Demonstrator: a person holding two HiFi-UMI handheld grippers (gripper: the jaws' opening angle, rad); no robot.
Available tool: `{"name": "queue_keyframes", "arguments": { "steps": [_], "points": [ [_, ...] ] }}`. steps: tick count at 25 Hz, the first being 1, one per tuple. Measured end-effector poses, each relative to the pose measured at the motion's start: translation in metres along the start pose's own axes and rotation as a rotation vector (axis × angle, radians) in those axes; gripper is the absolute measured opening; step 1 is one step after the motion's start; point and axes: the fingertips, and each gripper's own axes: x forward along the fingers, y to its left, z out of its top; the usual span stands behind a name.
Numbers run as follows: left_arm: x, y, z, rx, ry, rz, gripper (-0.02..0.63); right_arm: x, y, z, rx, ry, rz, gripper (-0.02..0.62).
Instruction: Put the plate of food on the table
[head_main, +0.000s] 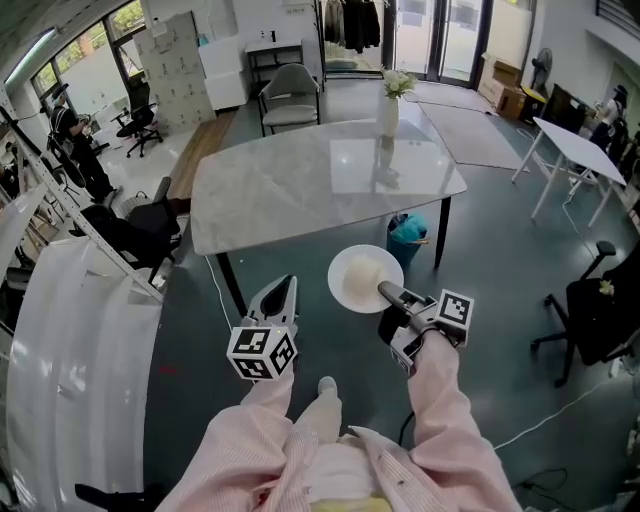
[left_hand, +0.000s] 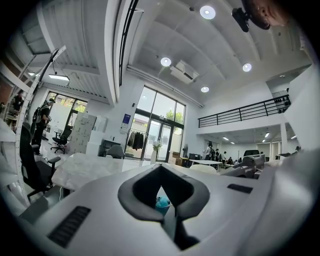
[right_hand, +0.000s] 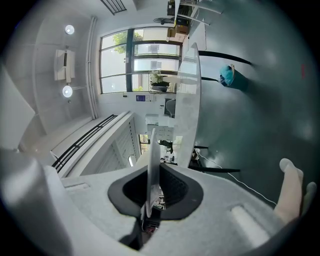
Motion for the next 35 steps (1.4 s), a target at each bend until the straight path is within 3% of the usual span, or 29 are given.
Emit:
{"name": "queue_keyframes", "arguments": {
  "steps": [12, 27, 35],
  "points": [
    [0.117, 0.055, 0.017, -0.008, 0.015, -0.020, -0.003, 0.092, -0.012, 0.079, 0.021, -0.002, 0.001, 0.026],
    [0.194, 0.097, 0.019, -0.040, 0.024, -0.029, -0.003, 0.153, -0.025, 0.134, 0.037, -0.021, 0.003, 0.026],
    [0.267, 0.120, 0.012, -0.053, 0.057, -0.017, -0.003, 0.199, -0.045, 0.196, 0.072, -0.017, -0.014, 0.026]
  ]
}}
